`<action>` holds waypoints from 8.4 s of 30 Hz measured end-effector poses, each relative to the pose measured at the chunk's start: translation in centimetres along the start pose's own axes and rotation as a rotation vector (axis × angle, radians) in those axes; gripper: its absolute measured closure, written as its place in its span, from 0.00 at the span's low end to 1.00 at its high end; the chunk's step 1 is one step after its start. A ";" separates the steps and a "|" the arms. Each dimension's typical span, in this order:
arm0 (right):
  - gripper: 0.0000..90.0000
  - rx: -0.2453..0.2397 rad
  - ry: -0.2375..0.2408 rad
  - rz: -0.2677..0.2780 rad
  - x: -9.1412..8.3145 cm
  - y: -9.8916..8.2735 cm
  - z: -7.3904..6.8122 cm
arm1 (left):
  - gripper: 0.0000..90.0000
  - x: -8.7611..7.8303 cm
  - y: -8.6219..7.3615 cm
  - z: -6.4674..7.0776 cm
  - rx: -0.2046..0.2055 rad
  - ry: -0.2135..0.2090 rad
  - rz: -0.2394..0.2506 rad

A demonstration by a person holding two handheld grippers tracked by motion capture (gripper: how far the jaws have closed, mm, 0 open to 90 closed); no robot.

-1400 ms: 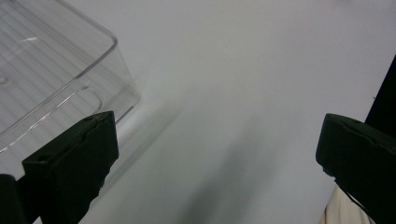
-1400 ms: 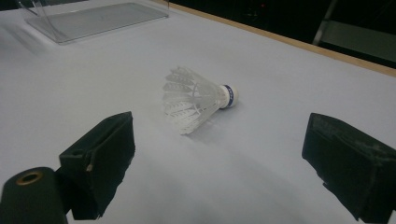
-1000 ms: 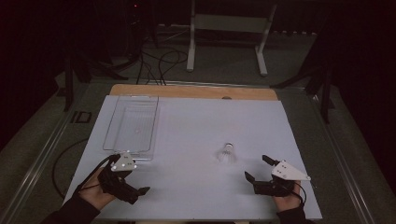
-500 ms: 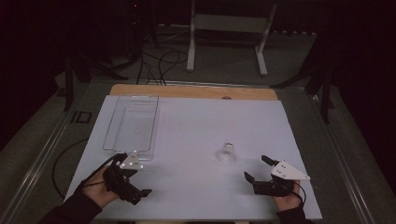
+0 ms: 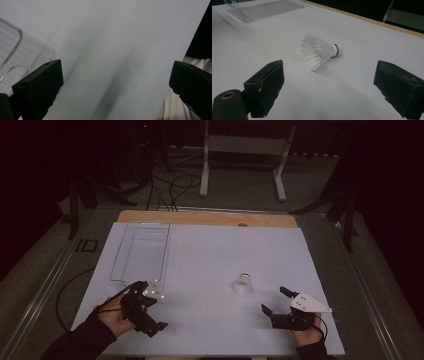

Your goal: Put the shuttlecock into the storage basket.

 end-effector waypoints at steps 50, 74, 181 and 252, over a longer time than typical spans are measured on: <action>0.10 -0.003 0.000 -0.003 0.0 0.0 0.0 | 0.00 3.5 9.1 2.7 0.124 -0.096 -0.129; 0.10 -0.003 0.001 -0.005 0.0 0.0 0.0 | 0.00 4.5 14.6 3.7 0.114 -0.127 -0.119; 0.11 -0.006 0.014 -0.022 0.4 -0.1 0.0 | 1.00 16.7 21.9 3.4 -0.104 -0.079 -0.162; 0.11 -0.016 0.001 -0.030 0.4 0.1 -0.2 | 1.00 2.9 20.5 0.5 -0.053 -0.008 -0.015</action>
Point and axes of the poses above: each handheld gripper's, and its own axes: x roughly forward along the jaws, y roughly out of its top, z roughly to its right, the point moved 1 cm from there along x, roughly forward along the jaws, and after that the axes turned 10 degrees about -x, right-handed, at the moved point
